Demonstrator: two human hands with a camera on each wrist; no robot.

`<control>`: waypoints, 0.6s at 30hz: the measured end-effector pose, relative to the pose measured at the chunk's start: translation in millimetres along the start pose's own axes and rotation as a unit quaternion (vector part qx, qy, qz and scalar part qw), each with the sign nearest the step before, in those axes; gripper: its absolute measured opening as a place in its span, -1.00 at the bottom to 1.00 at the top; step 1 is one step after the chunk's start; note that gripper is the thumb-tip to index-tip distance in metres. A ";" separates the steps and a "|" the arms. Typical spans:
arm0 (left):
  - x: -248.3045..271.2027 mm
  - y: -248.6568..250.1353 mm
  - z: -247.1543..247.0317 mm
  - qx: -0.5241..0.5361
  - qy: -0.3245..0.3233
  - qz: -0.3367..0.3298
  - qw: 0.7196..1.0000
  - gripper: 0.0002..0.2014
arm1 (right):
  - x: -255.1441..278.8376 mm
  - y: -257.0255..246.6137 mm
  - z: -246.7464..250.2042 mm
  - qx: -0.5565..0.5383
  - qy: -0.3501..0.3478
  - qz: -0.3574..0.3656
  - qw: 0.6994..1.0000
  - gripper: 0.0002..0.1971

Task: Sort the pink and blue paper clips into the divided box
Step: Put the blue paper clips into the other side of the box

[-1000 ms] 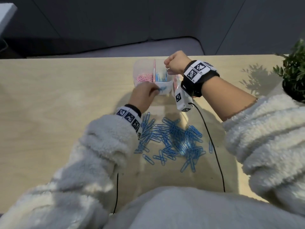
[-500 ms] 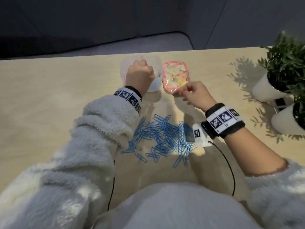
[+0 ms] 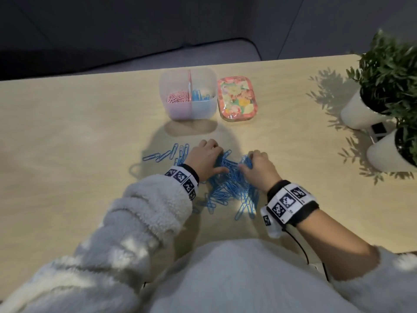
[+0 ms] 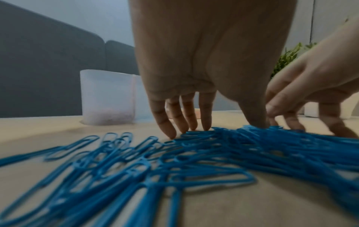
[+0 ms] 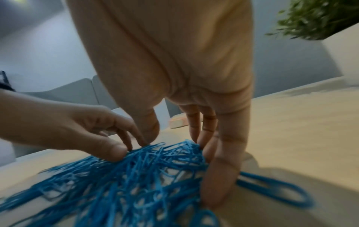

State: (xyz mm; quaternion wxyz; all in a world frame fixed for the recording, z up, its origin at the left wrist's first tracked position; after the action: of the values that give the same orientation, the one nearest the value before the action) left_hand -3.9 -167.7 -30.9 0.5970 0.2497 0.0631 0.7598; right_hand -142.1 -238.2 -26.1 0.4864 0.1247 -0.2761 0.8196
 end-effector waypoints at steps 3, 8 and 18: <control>3.5 2.7 -5.1 0.043 -0.002 0.011 0.999 -0.52 | -0.7 -16.2 -10.1 0.031 -0.016 0.053 0.998 -0.41; 8.3 -2.1 -4.6 0.117 0.004 0.036 0.992 -0.73 | 3.9 -28.5 -15.7 0.060 0.035 0.123 0.990 -0.65; 13.6 -15.8 6.9 0.216 0.025 0.070 0.973 -0.81 | -6.8 -33.9 -20.0 0.085 0.039 0.200 0.975 -0.82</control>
State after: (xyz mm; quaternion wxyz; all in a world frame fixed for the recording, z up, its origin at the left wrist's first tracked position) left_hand 10.8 -151.9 -27.1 0.4722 0.3575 0.2233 0.7742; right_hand -108.1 -219.0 -34.4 0.3104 0.0756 -0.2060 0.9249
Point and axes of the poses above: each hand's wrist, its own x-axis away from the middle knuckle, its own z-axis out of the back of the hand, y = z × x, the point moved 5 cm from there along -x, towards the middle knuckle, and after that the axes turned 7 degrees about x, right-handed, at the moved point
